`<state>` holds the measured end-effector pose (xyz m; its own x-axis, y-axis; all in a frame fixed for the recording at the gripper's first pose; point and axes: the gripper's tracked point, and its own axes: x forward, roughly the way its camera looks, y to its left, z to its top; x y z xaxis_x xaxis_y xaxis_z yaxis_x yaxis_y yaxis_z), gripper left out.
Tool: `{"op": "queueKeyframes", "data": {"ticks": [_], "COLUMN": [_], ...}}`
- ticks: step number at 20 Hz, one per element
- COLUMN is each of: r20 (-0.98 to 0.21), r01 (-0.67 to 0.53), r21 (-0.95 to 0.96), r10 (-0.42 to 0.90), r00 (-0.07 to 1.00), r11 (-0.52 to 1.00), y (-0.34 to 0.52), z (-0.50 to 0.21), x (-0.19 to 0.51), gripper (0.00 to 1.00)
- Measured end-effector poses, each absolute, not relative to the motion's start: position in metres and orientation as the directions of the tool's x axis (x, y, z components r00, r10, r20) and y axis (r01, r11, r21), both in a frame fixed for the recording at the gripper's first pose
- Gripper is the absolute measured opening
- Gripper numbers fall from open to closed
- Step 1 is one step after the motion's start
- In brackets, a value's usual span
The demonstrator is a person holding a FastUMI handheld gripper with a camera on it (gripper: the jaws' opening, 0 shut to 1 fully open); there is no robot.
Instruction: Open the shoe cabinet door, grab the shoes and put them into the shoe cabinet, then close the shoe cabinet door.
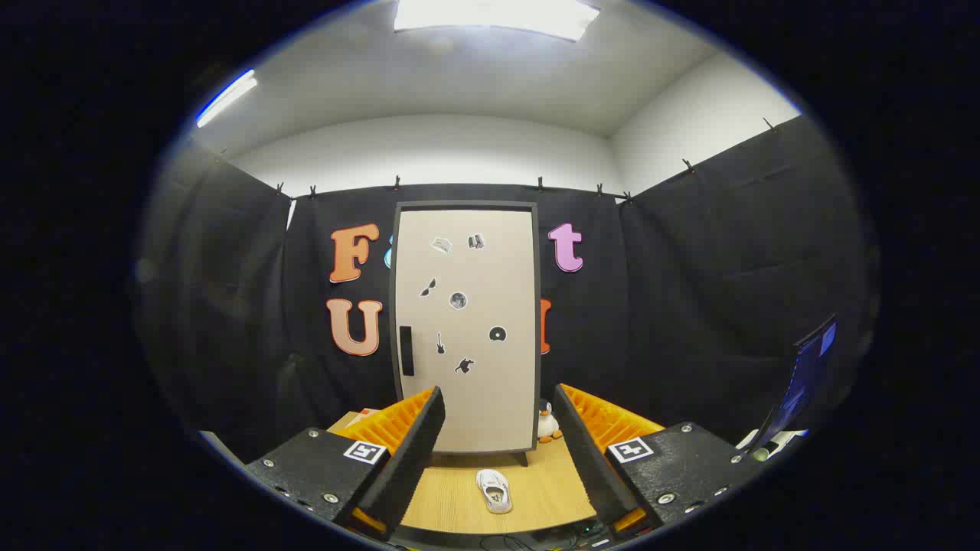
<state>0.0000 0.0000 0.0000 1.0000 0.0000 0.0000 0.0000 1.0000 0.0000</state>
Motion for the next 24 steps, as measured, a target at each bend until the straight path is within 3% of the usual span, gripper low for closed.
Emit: {"op": "queueKeyframes", "data": {"ticks": [24], "r20": [-0.032], "r01": [-0.021], "r21": [-0.038], "r10": [0.019], "r00": [0.999], "r11": [0.999], "y": [0.102], "z": [-0.027], "x": [0.089], "gripper": [0.90]}}
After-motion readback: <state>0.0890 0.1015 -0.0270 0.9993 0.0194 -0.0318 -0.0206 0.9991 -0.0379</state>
